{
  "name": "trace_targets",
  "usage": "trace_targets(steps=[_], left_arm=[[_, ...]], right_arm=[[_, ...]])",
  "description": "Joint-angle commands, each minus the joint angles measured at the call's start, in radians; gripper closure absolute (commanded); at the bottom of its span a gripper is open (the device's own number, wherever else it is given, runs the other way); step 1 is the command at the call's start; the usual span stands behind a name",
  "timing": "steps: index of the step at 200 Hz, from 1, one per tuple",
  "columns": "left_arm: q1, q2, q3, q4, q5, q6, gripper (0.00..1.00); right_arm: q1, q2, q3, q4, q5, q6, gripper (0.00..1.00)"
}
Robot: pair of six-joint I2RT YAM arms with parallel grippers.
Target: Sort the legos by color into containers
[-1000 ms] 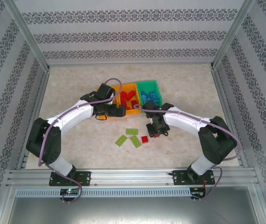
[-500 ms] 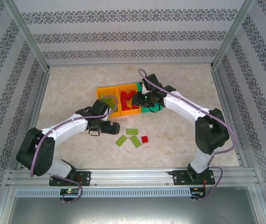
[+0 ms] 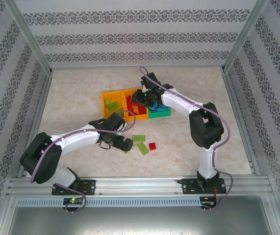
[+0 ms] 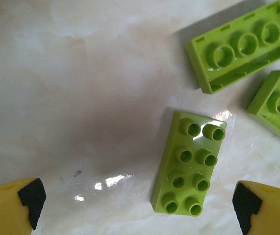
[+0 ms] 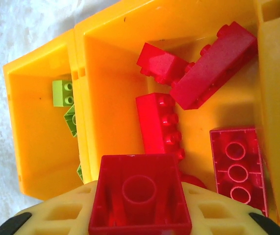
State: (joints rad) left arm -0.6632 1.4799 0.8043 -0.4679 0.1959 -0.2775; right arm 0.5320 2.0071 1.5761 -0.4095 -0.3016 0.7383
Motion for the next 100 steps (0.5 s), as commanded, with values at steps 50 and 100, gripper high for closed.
trace_targets(steps=[50,100], left_arm=[[-0.077,0.095,0.053,0.014,-0.021,0.078,0.02],[-0.096,0.141,0.075,0.001,-0.031,0.09,0.06]], right_arm=[[-0.01,0.028,0.047,-0.017,0.011,0.013,0.53],[-0.01,0.0,0.048,-0.02,0.005,0.006,0.43]])
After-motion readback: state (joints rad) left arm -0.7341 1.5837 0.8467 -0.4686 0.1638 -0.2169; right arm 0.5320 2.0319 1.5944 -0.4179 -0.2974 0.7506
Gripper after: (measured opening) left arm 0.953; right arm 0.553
